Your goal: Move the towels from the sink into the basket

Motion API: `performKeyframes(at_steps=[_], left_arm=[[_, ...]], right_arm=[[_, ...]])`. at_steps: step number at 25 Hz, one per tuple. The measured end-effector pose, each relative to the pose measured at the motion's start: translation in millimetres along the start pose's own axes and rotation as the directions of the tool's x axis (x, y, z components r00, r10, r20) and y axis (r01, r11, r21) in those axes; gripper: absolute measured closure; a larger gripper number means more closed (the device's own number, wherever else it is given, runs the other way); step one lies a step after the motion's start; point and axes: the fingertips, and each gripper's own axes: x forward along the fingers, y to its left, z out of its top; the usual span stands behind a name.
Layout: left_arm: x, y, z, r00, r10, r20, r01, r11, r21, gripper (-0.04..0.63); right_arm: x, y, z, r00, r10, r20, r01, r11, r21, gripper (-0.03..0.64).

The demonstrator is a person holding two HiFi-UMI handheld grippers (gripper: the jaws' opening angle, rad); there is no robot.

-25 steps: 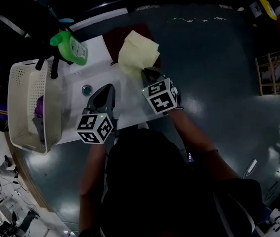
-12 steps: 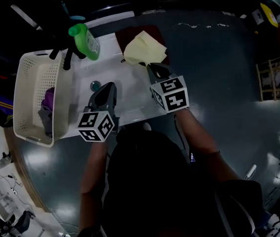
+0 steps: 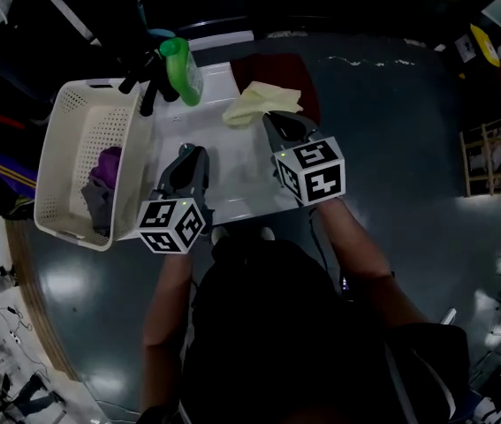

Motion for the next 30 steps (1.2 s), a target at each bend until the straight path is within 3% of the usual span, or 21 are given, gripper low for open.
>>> performKeyframes(at_steps=[16, 26, 30], left_arm=[[-47, 17, 42, 0.998, 0.047, 0.049, -0.049, 0.998, 0.035, 0.586], [-102, 33, 74, 0.986, 0.131, 0.105, -0.138, 0.989, 0.059, 0.586], [-130, 43, 82, 0.975, 0.178, 0.135, -0.184, 0.982, 0.033, 0.586]], right_arm=[[-4, 66, 70, 0.985, 0.138, 0.106, -0.133, 0.990, -0.056, 0.614], [-5, 141, 127, 0.938, 0.300, 0.177, -0.265, 0.945, -0.193, 0.614], [-5, 172, 149, 0.910, 0.363, 0.201, -0.310, 0.917, -0.250, 0.614]])
